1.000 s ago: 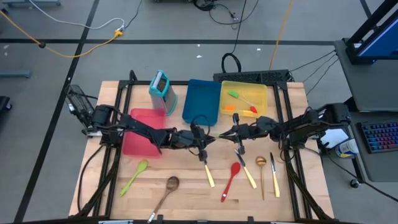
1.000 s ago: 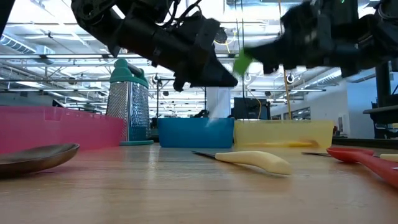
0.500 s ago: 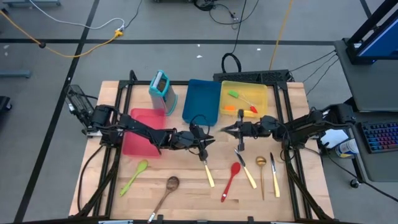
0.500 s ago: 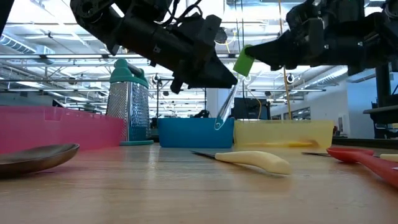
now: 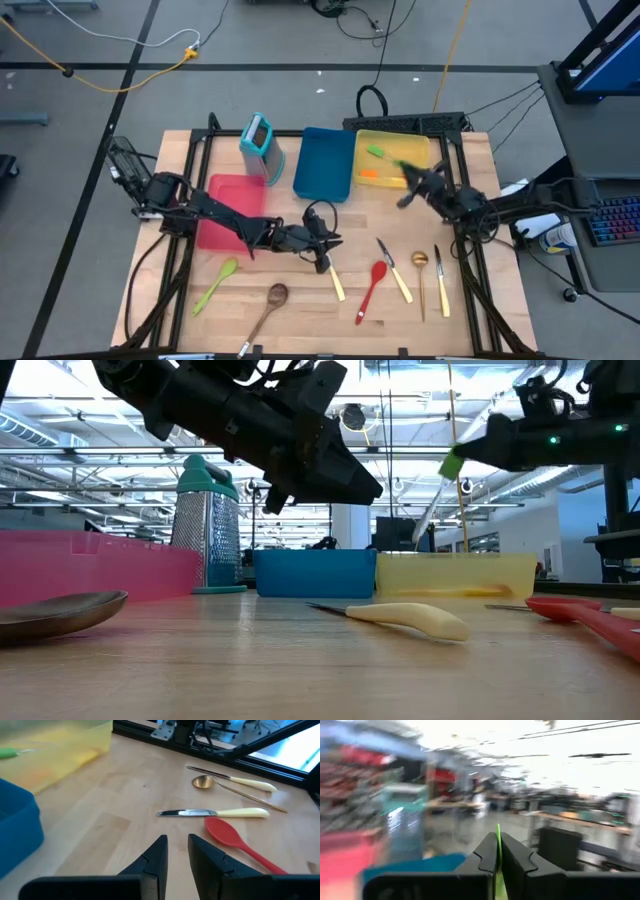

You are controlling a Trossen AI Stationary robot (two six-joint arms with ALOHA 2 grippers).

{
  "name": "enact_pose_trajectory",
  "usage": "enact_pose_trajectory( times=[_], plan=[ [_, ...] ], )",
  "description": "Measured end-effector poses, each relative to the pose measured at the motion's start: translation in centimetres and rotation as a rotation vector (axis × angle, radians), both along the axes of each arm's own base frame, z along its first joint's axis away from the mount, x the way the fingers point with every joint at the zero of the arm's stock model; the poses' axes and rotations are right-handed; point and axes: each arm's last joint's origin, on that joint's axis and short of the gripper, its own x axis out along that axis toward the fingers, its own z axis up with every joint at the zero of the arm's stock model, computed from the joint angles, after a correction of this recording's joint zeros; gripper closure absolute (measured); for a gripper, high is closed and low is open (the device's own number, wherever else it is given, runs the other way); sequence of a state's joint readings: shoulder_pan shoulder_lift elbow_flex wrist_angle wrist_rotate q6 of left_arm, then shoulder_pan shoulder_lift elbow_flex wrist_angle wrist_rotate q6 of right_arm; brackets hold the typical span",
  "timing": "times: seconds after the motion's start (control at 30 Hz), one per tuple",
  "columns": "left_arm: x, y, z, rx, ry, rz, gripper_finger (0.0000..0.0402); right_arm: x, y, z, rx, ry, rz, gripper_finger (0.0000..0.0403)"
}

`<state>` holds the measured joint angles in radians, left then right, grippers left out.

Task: Pick & Place Kitchen Items
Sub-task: Put the green spatula into the yellow bin

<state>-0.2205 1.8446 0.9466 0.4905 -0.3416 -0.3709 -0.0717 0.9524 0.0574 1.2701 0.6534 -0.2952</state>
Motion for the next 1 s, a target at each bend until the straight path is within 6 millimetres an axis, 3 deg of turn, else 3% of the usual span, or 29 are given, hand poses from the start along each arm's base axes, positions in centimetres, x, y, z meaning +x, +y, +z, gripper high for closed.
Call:
enact_pose_trajectory(
  times=[0.17,0.3,0.47,0.57,1.0],
  plan=[
    [-0.1,-0.4,0.0,-0.008,0.0,-0.008,0.0325,-0.6,-1.9,0.3,0.06,-0.128,-0.067,0.04],
    [-0.1,-0.6,0.0,-0.008,0.001,-0.012,0.0325,-0.5,-4.0,-1.1,0.177,-0.112,-0.025,0.04],
    [-0.1,-0.5,0.0,-0.003,0.001,-0.013,0.0325,-0.6,-6.2,-3.6,0.366,-0.01,-0.16,0.04],
    [-0.1,-0.5,0.0,0.003,0.0,-0.004,0.0325,-0.2,-7.5,-3.9,0.419,-0.016,-0.211,0.04],
    [-0.1,-0.5,0.0,0.009,-0.003,0.011,0.0325,0.2,-9.5,-6.2,0.55,0.038,-0.319,0.0393]
  ],
)
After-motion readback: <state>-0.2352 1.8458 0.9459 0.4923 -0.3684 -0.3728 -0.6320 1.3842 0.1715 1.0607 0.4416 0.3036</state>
